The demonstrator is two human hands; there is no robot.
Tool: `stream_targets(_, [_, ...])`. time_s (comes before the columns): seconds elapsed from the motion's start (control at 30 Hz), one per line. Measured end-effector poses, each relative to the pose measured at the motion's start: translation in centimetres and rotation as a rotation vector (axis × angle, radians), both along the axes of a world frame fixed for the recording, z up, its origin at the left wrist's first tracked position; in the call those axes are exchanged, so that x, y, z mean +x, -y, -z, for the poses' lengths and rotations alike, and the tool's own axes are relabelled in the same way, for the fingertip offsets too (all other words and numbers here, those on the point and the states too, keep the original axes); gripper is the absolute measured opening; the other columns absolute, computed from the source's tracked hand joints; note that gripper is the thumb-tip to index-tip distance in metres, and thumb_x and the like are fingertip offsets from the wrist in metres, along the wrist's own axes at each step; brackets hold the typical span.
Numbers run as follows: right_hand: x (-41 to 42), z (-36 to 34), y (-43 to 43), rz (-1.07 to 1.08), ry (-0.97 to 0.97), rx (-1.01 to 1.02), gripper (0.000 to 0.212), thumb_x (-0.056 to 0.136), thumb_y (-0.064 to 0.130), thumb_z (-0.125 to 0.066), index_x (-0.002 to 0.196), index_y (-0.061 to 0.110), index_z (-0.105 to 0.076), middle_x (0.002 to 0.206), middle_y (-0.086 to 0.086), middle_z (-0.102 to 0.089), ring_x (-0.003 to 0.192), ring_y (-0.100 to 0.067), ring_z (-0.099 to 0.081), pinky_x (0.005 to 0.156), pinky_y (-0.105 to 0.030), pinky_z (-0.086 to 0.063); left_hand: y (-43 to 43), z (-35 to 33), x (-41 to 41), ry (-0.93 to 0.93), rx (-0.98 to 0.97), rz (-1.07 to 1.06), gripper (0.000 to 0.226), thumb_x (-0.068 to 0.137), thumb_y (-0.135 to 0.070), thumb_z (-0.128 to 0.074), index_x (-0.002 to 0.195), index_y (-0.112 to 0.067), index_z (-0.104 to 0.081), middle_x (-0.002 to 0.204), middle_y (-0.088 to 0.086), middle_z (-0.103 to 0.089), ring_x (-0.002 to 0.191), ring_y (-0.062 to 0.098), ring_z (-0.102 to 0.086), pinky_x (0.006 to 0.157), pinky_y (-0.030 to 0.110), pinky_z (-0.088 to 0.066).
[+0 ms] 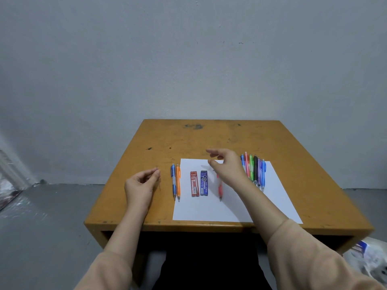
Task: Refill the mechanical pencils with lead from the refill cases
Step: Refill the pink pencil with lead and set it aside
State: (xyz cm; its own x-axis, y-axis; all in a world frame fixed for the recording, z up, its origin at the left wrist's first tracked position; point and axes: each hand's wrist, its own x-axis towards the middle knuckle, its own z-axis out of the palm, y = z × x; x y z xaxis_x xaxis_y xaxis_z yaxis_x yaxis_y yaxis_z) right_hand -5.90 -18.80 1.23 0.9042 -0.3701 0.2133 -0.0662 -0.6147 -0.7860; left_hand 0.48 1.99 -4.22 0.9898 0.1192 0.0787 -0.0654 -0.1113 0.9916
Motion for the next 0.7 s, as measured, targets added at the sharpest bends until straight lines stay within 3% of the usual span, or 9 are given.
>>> stream_targets(0.33, [-0.3,3.8,0.8,0.221,-0.006,0.068,0.037,0.090,0.014,-0.061,0.127,0.015,-0.059,0.106,-0.002,-0.060,0.074,-0.003,-0.050,0.060,-0.013,-0.040,-0.1,0.2,0.1,0.011,-0.033,0.012,0.018,0.081,-0.015,-0.073,0.098,-0.011,-0.072,0.091,-0.005,-0.070,0.087,-0.001,-0.060,0.069,0.011,-0.043])
stream_targets(0.57, [0.1,5.2,0.5,0.291,-0.111,-0.050,0.044,0.086,0.020,-0.066,0.129,0.014,-0.057,0.119,-0.007,-0.055,0.101,-0.017,-0.056,0.086,-0.030,-0.048,-0.2,0.4,0.3,0.019,-0.078,0.015,0.016,0.081,-0.014,-0.073,0.096,-0.012,-0.072,0.092,0.001,-0.071,0.090,0.009,-0.064,0.070,0.012,-0.046])
stream_targets(0.7, [0.3,5.4,0.0,0.306,-0.157,-0.125,0.034,0.084,0.018,-0.064,0.116,0.008,-0.064,0.103,-0.009,-0.062,0.089,-0.020,-0.058,0.079,-0.031,-0.049,-0.2,0.4,0.2,0.020,-0.076,0.017,0.017,0.081,-0.015,-0.073,0.097,-0.012,-0.072,0.092,0.000,-0.071,0.089,0.007,-0.064,0.066,0.007,-0.046])
